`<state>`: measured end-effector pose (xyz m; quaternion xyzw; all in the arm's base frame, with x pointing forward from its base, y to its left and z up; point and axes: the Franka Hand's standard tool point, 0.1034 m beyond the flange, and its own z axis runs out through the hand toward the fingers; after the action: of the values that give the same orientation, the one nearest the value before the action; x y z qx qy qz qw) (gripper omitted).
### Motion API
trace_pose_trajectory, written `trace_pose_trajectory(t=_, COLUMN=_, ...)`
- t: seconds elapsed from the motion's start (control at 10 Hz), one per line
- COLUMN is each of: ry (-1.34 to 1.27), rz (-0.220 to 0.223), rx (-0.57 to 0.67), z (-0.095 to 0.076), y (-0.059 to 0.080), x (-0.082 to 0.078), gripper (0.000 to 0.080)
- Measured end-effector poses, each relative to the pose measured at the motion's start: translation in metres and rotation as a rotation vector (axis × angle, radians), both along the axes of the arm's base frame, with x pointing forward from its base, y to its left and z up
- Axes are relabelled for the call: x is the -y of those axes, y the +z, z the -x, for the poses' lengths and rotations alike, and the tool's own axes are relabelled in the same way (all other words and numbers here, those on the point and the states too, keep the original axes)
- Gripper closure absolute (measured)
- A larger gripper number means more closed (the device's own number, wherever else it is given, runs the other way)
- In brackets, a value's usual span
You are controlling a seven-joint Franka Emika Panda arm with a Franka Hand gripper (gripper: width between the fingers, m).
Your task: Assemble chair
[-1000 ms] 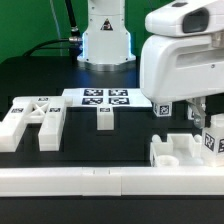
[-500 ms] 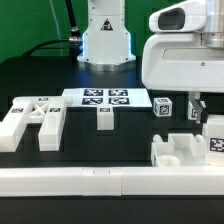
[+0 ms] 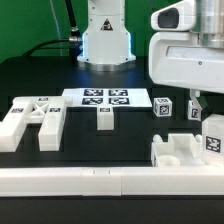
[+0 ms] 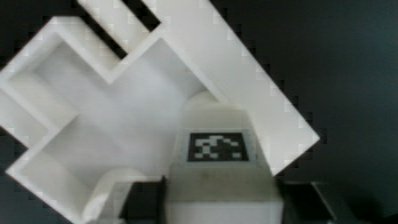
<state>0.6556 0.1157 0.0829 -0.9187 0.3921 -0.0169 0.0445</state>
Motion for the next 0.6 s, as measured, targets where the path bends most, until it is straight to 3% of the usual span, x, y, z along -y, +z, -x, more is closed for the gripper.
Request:
trace_pose_trajectory(t=0.1, ry=0.046, rz=0.003, rx=0.003, z=0.0000, y=-0.0001, x=0.0000, gripper=0.0511)
trace_pose_trajectory(t=0.3, ry=0.102, rz=0.007, rx=0.006, z=0.0006, y=-0.0005, x=-0.0012, gripper=0.0224)
trace_pose_trajectory(t=0.6, ry=0.419, rz=0.031, rx=0.032, z=0.0005, y=-0.0012, x=-0.0005, gripper=0.0153)
